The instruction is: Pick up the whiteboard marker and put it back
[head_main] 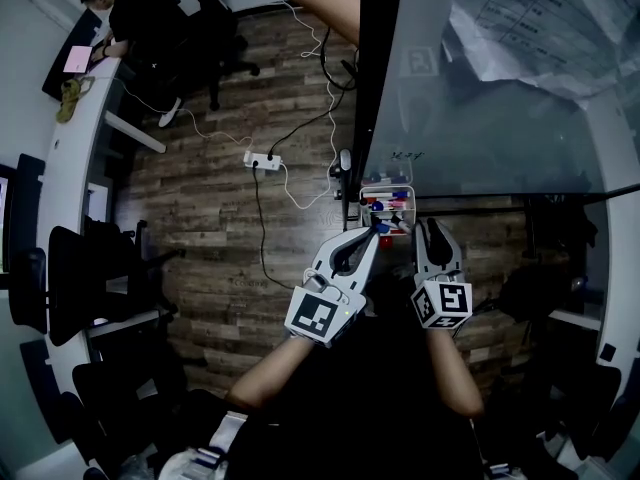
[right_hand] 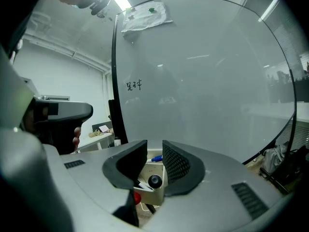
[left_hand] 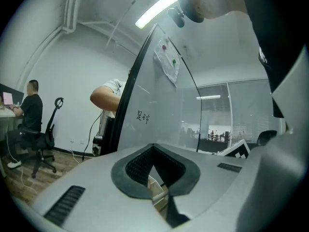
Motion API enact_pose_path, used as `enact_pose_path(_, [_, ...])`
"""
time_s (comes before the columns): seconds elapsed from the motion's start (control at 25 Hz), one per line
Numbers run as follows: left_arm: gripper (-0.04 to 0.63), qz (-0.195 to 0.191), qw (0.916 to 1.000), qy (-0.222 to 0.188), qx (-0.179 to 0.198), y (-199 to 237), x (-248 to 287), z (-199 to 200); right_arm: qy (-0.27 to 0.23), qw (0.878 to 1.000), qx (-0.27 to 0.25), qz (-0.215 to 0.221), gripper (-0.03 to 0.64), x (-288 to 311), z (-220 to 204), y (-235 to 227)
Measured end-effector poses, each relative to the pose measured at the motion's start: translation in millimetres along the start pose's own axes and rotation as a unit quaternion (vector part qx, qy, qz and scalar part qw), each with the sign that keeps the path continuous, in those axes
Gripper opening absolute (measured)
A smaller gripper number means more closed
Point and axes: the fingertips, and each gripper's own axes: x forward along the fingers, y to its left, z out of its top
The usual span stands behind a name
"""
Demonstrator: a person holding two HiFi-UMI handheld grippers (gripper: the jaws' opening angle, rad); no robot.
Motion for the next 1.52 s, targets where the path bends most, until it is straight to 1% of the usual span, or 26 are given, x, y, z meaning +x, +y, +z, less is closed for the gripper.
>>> enact_pose_path(0.28, [0.008,-0.01,0.9999,-0.005,0.004,-2.2,-5.5,5.2,-0.016,1.0,-0.008,-0.016,0.098,-11.2,9.3,2.2])
enact_pose_path(0.36, [0.008,-0.015,0.9998,-0.004,0.009,-1.8,-5.8,5.3,-0.021,1.0,-0.011,-0.02,0.097,-13.1,13.1,2.8])
enact_pose_path(0.44, [0.008,-0.02,0.9997,-0.004,0.012,-3.3,-7.8,6.0,-0.023,0.999,-0.012,-0.028,0.084,-17.2,15.5,3.0])
enact_pose_path(0.52, [0.008,-0.025,0.9996,-0.005,0.011,-7.2,-10.2,8.7,-0.025,0.999,-0.012,-0.039,0.038,-23.9,18.7,3.1])
enact_pose_path(0.64, [0.008,-0.032,0.9994,-0.009,0.009,-9.9,-10.8,13.2,-0.033,0.998,-0.015,-0.048,0.026,-29.0,27.0,6.9])
enact_pose_path(0.88, [0.008,-0.037,0.9993,-0.006,0.003,-12.4,-11.8,13.3,-0.038,0.998,-0.015,-0.051,0.015,-37.6,34.3,13.4])
enact_pose_path(1.04, [0.008,-0.032,0.9994,-0.006,0.008,-16.3,-8.8,11.5,-0.043,0.998,-0.019,-0.042,0.015,-44.0,43.3,12.5])
enact_pose_path(1.16, [0.008,-0.02,0.9997,-0.01,0.011,-18.8,-5.8,14.7,-0.05,0.998,-0.016,-0.031,0.015,-48.4,50.3,10.9])
enact_pose_path(1.36, [0.008,0.011,0.9996,-0.018,0.02,-28.6,-3.4,30.5,-0.048,0.999,-0.014,-0.001,0.014,-59.0,62.8,10.9])
enact_pose_path(1.52, [0.008,0.03,0.999,-0.013,0.029,-40.2,-8.0,24.4,-0.048,0.998,-0.011,0.025,0.014,-68.0,65.7,13.0])
